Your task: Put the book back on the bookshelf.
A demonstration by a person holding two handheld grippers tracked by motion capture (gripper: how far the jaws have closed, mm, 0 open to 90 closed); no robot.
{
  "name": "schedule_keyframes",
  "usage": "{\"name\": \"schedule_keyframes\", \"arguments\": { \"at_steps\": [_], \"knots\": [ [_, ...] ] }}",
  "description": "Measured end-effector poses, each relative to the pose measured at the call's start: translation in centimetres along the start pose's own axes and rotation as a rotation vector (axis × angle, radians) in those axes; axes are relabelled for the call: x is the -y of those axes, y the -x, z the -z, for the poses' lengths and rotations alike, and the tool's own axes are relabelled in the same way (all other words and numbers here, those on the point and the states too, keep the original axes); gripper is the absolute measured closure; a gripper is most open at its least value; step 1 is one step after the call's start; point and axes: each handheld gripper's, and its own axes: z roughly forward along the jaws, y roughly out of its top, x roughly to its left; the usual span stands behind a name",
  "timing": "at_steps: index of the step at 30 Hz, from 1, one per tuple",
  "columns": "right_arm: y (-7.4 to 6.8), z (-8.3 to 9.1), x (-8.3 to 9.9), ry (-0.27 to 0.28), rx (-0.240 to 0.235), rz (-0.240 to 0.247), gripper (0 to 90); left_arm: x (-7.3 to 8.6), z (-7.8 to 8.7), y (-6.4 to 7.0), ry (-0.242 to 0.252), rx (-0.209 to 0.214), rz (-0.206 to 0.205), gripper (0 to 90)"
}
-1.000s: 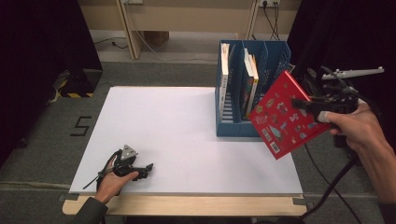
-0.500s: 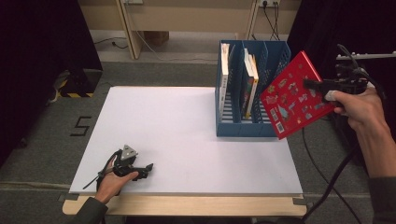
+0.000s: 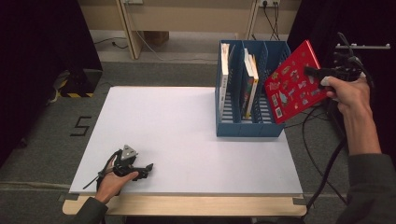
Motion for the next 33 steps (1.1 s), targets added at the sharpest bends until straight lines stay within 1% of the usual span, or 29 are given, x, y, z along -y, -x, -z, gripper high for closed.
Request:
{"name": "schedule_keyframes", "arguments": {
  "at_steps": [2, 4, 6, 7, 10, 12, 16, 17, 20, 26, 27, 28, 29, 32, 33],
  "knots": [
    [0.1, -0.6, -0.1, 0.005, 0.002, -0.005, 79.2, 0.0, 0.0, 0.0, 0.000, 0.000, 0.000, 13.2],
    [0.2, -1.2, -0.1, 0.014, 0.000, -0.022, 79.1, 0.0, 0.0, 0.0, 0.000, 0.000, 0.000, 13.2],
    [0.2, -1.7, -0.2, 0.020, 0.005, -0.028, 79.2, 0.0, 0.0, 0.0, 0.000, 0.000, 0.000, 13.2],
    [0.2, -2.0, -0.2, 0.022, 0.000, -0.028, 79.2, 0.0, 0.0, 0.0, 0.000, 0.000, 0.000, 13.2],
    [0.3, -2.8, -0.4, 0.028, 0.007, -0.041, 79.1, 0.0, 0.0, 0.0, 0.000, 0.000, 0.000, 13.2],
    [0.3, -3.3, -0.5, 0.030, 0.013, -0.040, 79.2, 0.0, 0.0, 0.0, 0.000, 0.000, 0.000, 13.2],
    [0.5, -4.3, -0.4, 0.043, 0.024, -0.061, 79.1, 0.0, 0.0, 0.0, 0.000, 0.000, 0.000, 13.2],
    [0.5, -4.5, -0.4, 0.044, 0.027, -0.059, 79.1, 0.0, 0.0, 0.0, 0.000, 0.000, 0.000, 13.2],
    [0.5, -5.3, -0.2, 0.037, 0.029, -0.073, 79.1, 0.0, 0.0, 0.0, 0.000, 0.000, 0.000, 13.2],
    [0.6, -6.9, 0.6, 0.019, 0.036, -0.077, 79.0, 0.0, 0.0, 0.0, 0.000, 0.000, -0.001, 13.2],
    [0.6, -6.9, 0.6, 0.019, 0.036, -0.077, 79.0, 0.0, 0.0, 0.0, 0.000, 0.000, -0.001, 13.2],
    [0.7, -7.6, 0.9, 0.011, 0.040, -0.084, 79.0, 0.0, 0.0, 0.0, 0.000, 0.000, -0.001, 13.2],
    [0.8, -7.9, 1.0, 0.010, 0.041, -0.096, 79.0, 0.0, 0.0, 0.0, 0.000, 0.000, -0.001, 13.2],
    [0.9, -8.7, 1.3, 0.002, 0.049, -0.098, 79.0, 0.0, 0.0, 0.0, 0.000, 0.000, -0.001, 13.2],
    [0.8, -9.2, 1.5, -0.004, 0.048, -0.092, 79.0, 0.0, 0.0, 0.0, 0.000, 0.000, -0.001, 13.2]
  ]
}}
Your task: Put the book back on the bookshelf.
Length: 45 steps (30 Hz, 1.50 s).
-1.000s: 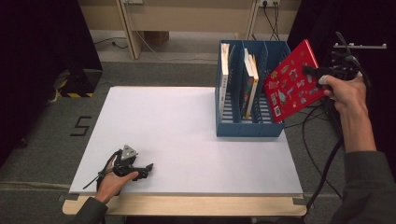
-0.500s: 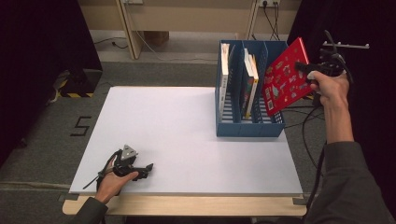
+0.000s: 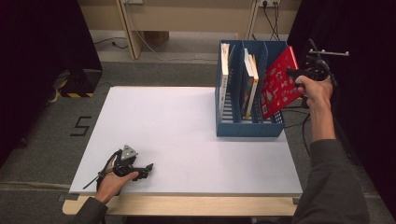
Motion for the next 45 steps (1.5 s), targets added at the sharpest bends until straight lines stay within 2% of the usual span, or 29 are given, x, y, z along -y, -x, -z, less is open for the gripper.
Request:
{"name": "schedule_keyframes", "arguments": {
  "at_steps": [2, 7, 13, 28, 32, 34, 37, 45],
  "knots": [
    [-0.1, -0.5, 0.2, -0.005, 0.006, 0.006, 78.9, 0.0, 0.0, 0.0, 0.000, 0.000, 0.000, 13.2],
    [0.0, -2.0, 0.8, -0.012, 0.011, -0.022, 78.8, 0.0, 0.0, 0.0, 0.001, 0.000, 0.000, 13.2],
    [0.0, -3.2, 1.1, -0.023, 0.017, -0.011, 78.6, 0.0, 0.0, 0.0, 0.000, 0.000, 0.000, 13.2],
    [-0.8, -3.8, 0.4, -0.059, 0.034, -0.012, 77.8, 0.0, 0.0, 0.0, 0.000, -0.001, -0.001, 13.1],
    [-1.5, -4.3, 0.0, -0.071, 0.046, 0.009, 76.6, 0.0, 0.0, 0.0, 0.000, -0.001, 0.000, 13.1],
    [-1.8, -4.4, -0.2, -0.059, 0.026, 0.001, 74.9, 0.0, 0.0, 0.0, 0.000, -0.001, 0.000, 13.1],
    [-2.0, -4.1, -0.7, -0.061, 0.034, 0.009, 75.8, 0.0, 0.0, 0.0, 0.000, -0.001, -0.002, 13.1],
    [-2.3, -3.8, -0.8, -0.062, -0.002, -0.005, 72.9, 0.0, 0.0, 0.0, -0.001, -0.002, -0.002, 13.2]
  ]
}}
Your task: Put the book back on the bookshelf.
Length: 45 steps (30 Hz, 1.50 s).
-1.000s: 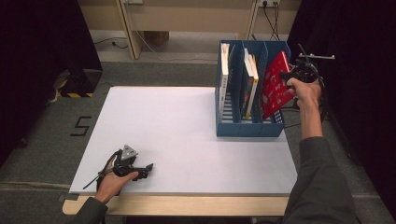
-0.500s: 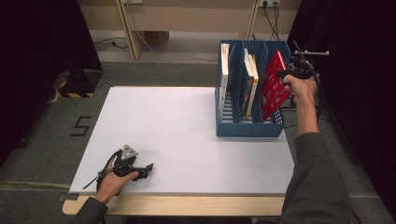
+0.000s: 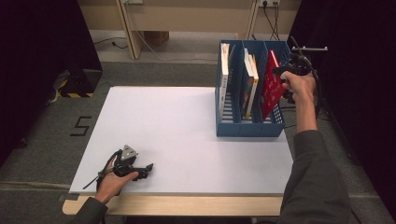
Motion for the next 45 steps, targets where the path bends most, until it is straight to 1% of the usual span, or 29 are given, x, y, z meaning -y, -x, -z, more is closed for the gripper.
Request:
{"name": "schedule_keyframes", "arguments": {
  "at_steps": [2, 7, 8, 10, 14, 16, 19, 20, 22, 27, 30, 33, 36, 39, 42, 44, 45],
  "knots": [
    [-0.1, 0.0, 0.0, -0.003, -0.014, -0.007, 72.6, 0.0, 0.0, 0.0, 0.001, 0.000, 0.000, 13.2],
    [0.0, -0.3, 0.3, -0.008, -0.010, 0.005, 72.1, 0.0, 0.0, 0.0, 0.001, 0.000, 0.001, 13.1],
    [-0.1, -0.3, 0.3, -0.011, -0.008, -0.002, 71.9, 0.0, 0.0, 0.0, 0.001, 0.000, 0.000, 13.2],
    [-0.1, -0.4, 0.5, -0.009, -0.023, -0.001, 71.1, 0.0, 0.0, 0.0, 0.001, 0.000, 0.000, 13.2],
    [-0.1, -0.1, 0.6, -0.007, -0.031, 0.004, 69.7, 0.0, 0.0, 0.0, 0.001, 0.000, 0.000, 13.2],
    [0.1, 0.1, 0.7, -0.011, -0.041, -0.003, 68.8, 0.0, 0.0, 0.0, 0.002, 0.000, 0.001, 13.2],
    [0.2, 0.6, 1.2, -0.016, -0.044, 0.004, 68.0, 0.0, 0.0, 0.0, 0.001, 0.000, 0.000, 13.2],
    [0.3, 0.7, 1.4, -0.020, -0.048, 0.002, 68.6, 0.0, 0.0, 0.0, 0.001, 0.000, 0.000, 13.1],
    [0.4, 0.7, 1.8, -0.022, -0.056, 0.015, 69.6, 0.0, 0.0, 0.0, 0.001, 0.000, 0.000, 13.1],
    [0.4, 0.6, 2.0, -0.014, -0.028, 0.039, 72.3, 0.0, 0.0, 0.0, 0.002, -0.001, 0.001, 13.1],
    [0.3, 0.3, 1.9, -0.008, -0.015, 0.039, 72.8, 0.0, 0.0, 0.0, 0.002, 0.000, 0.001, 13.1],
    [-0.1, -0.2, 1.7, -0.002, -0.002, 0.040, 73.0, 0.0, 0.0, 0.0, 0.001, 0.000, 0.000, 13.1],
    [-0.6, -0.6, 1.4, -0.012, 0.004, 0.058, 72.5, 0.0, 0.0, 0.0, 0.002, 0.000, 0.001, 13.1],
    [-0.8, -1.0, 1.0, -0.015, 0.015, 0.059, 72.6, 0.0, 0.0, 0.0, 0.002, 0.000, 0.001, 13.1],
    [-0.7, -1.2, 1.1, -0.009, 0.013, 0.049, 72.0, 0.0, 0.0, 0.0, 0.001, 0.000, 0.000, 13.1],
    [-0.5, -1.1, 1.1, -0.012, 0.001, 0.028, 70.4, 0.0, 0.0, 0.0, 0.001, 0.001, 0.000, 13.1],
    [-0.5, -1.0, 1.2, -0.014, -0.008, 0.025, 69.7, 0.0, 0.0, 0.0, 0.001, 0.001, 0.000, 13.1]
  ]
}}
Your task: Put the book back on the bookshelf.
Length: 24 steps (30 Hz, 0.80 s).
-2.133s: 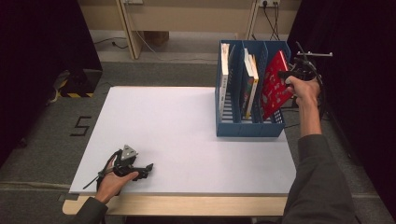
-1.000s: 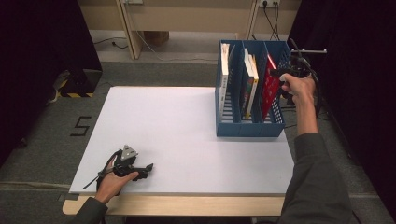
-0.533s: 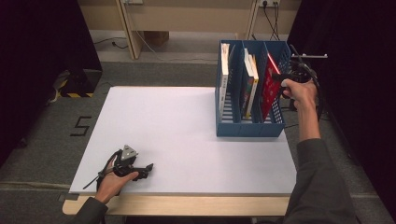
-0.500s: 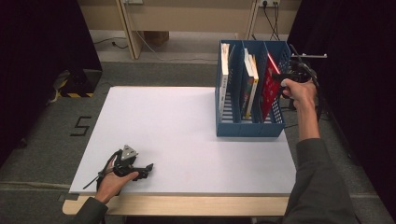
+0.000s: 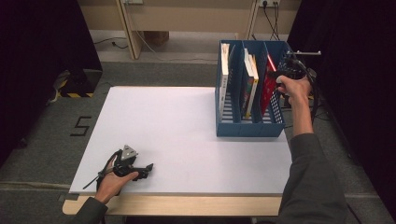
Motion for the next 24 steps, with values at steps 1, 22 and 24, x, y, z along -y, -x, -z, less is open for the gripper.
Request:
{"name": "schedule_keyframes", "arguments": {
  "at_steps": [1, 22, 24],
  "knots": [
    [0.0, 0.1, 0.0, -0.002, -0.007, -0.003, 68.6, 0.0, 0.0, 0.0, 0.000, 0.000, 0.000, 13.1],
    [0.4, 4.7, 4.9, 0.045, -0.098, 0.022, 37.8, 0.0, 0.0, 0.0, 0.000, 0.000, -0.001, 13.0],
    [0.3, 4.9, 5.5, 0.041, -0.111, 0.032, 37.8, 0.0, 0.0, 0.0, 0.000, 0.000, -0.001, 13.0]
  ]
}}
